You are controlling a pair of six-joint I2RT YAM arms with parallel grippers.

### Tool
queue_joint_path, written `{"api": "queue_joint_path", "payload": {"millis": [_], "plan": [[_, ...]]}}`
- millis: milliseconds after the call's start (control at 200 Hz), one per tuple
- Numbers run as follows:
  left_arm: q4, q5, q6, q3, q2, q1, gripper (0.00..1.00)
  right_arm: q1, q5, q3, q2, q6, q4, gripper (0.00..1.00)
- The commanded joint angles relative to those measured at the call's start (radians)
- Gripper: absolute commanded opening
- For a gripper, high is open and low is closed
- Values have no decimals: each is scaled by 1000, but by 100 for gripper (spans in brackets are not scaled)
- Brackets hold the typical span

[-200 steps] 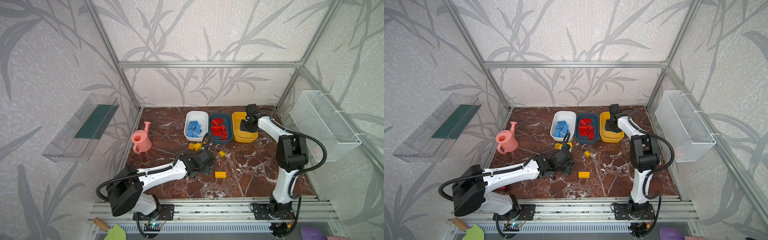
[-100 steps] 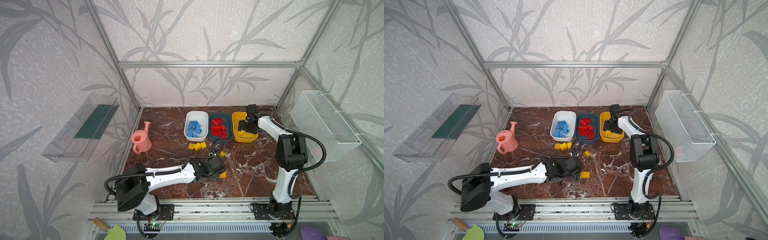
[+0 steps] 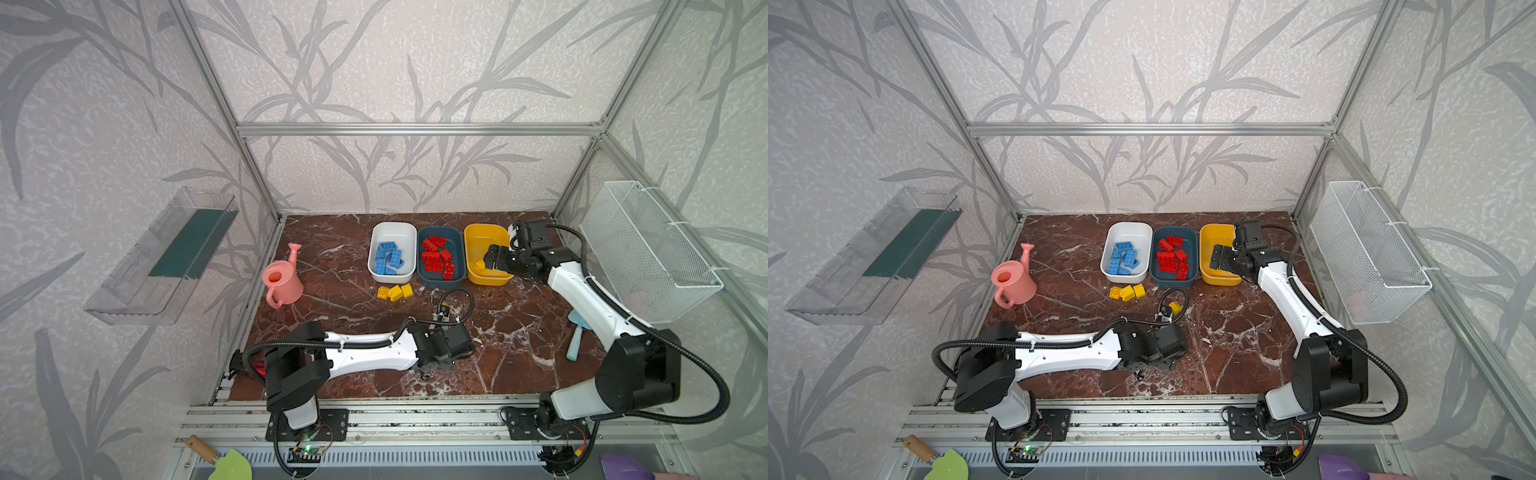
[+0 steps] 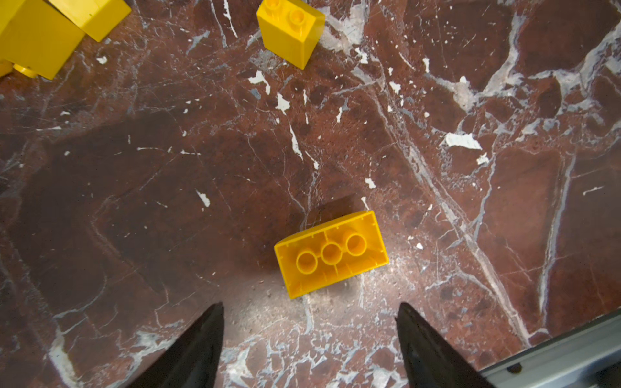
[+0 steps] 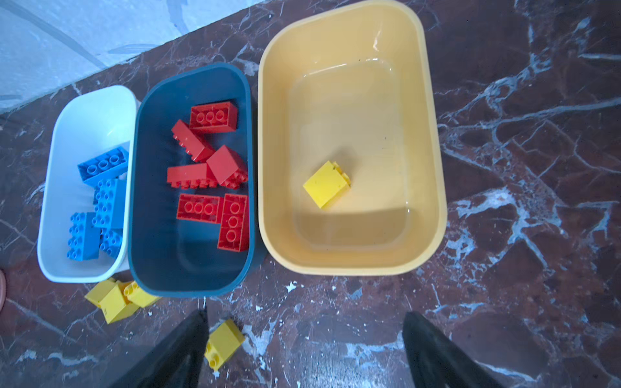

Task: Sort the legos into containers by color
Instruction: Pick up the lego from the center of the table.

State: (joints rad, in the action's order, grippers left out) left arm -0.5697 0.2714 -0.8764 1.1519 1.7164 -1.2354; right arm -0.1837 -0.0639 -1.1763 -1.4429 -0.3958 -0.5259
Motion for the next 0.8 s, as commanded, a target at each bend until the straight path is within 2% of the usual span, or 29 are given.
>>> {"api": "queue_joint_path", "payload": {"millis": [0, 180, 345, 795], "plan": [[-24, -7, -70, 37, 38, -13, 83, -11, -15, 82, 90, -21, 64, 92], [-47, 1, -113, 91, 108, -21, 83, -64, -8, 164, 191, -20, 76, 92], [-76, 8, -144, 127, 158, -21, 84, -69, -7, 230, 252, -19, 88, 92], [-70, -21, -176, 137, 242, 1, 80, -68, -28, 307, 292, -23, 120, 92]]}}
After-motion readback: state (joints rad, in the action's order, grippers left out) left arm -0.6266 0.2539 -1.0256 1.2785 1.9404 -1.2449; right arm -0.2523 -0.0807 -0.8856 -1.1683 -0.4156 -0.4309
